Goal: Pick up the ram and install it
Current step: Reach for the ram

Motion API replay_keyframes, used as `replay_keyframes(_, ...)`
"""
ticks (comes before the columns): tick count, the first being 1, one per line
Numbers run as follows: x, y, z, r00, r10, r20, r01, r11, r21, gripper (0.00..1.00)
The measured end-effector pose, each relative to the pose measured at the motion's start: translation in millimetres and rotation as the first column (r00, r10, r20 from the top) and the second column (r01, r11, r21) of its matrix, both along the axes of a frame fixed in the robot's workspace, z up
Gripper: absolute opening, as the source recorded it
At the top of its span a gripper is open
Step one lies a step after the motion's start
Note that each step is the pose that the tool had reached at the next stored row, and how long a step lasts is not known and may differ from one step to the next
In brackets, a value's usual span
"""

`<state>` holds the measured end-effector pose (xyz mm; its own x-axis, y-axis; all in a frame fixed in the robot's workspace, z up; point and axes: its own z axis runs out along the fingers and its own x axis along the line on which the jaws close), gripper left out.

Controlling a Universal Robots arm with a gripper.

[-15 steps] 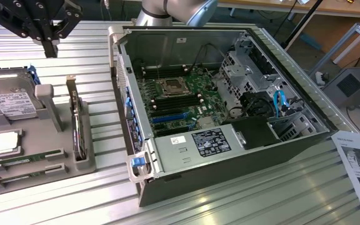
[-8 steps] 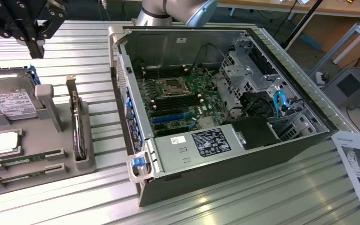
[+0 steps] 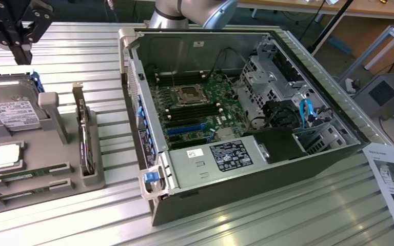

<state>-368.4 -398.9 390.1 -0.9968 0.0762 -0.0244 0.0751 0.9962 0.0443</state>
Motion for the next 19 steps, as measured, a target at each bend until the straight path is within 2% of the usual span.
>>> replay_keyframes(3, -11.7, 0.0, -0.3, 1.0, 0.0, 0.0, 0.0, 1.0, 0.0, 0.11)
replay_keyframes(10, -13.0, 0.0, -0.3, 1.0, 0.0, 0.0001, 0.0, 1.0, 0.0, 0.11)
replay_keyframes(12, -13.2, -2.8, -0.4, 1.0, 0.0, 0.0001, 0.0, 1.0, 0.0001, 0.11)
replay_keyframes(19, -14.6, -18.1, -0.3, 1.0, 0.0, 0.0, 0.0, 1.0, 0.0, 0.11)
